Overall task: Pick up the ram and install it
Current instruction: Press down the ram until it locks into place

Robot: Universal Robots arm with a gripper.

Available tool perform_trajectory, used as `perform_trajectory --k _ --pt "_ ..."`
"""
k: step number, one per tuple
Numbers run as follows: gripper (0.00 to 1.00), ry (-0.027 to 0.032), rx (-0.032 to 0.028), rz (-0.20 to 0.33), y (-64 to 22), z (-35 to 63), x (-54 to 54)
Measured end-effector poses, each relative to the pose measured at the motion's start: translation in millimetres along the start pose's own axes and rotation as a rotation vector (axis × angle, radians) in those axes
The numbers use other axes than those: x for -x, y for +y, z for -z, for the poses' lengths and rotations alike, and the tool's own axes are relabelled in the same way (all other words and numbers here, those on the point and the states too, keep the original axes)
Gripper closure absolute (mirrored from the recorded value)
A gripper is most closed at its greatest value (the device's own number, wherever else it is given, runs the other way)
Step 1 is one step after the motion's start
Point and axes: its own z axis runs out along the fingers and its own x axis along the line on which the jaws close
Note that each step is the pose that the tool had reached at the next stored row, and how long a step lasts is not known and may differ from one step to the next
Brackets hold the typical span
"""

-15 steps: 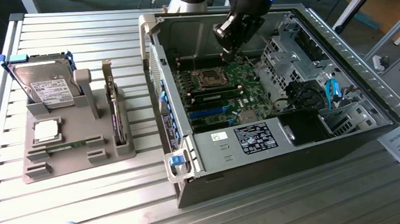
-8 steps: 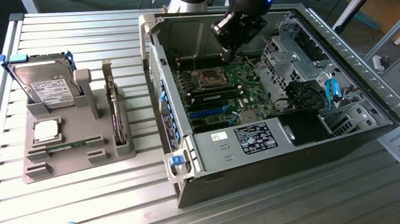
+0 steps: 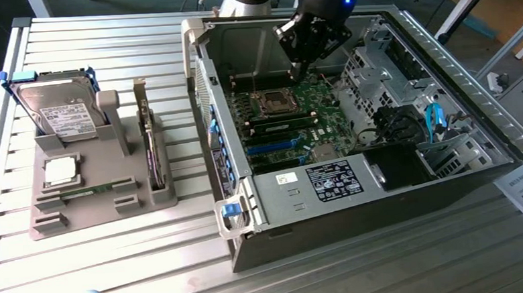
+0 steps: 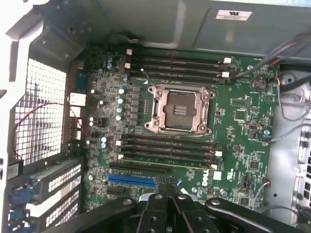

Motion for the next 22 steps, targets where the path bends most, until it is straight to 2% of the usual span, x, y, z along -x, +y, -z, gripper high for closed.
perform_trajectory --k 6,9,10,11,22 --pt "0.89 -0.0003 0.0001 -0.001 0.0 0.0 0.0" --pt "0.89 -0.0120 -0.0008 -0.001 0.0 0.0 -0.2" --pt "0.89 -0.0225 -0.0018 -0.001 0.0 0.0 -0.6" --pt "0.89 -0.0285 -0.0022 -0.001 0.1 -0.1 -1.1" --pt "0.89 -0.0288 -0.0012 -0.037 0.1 0.0 -1.2"
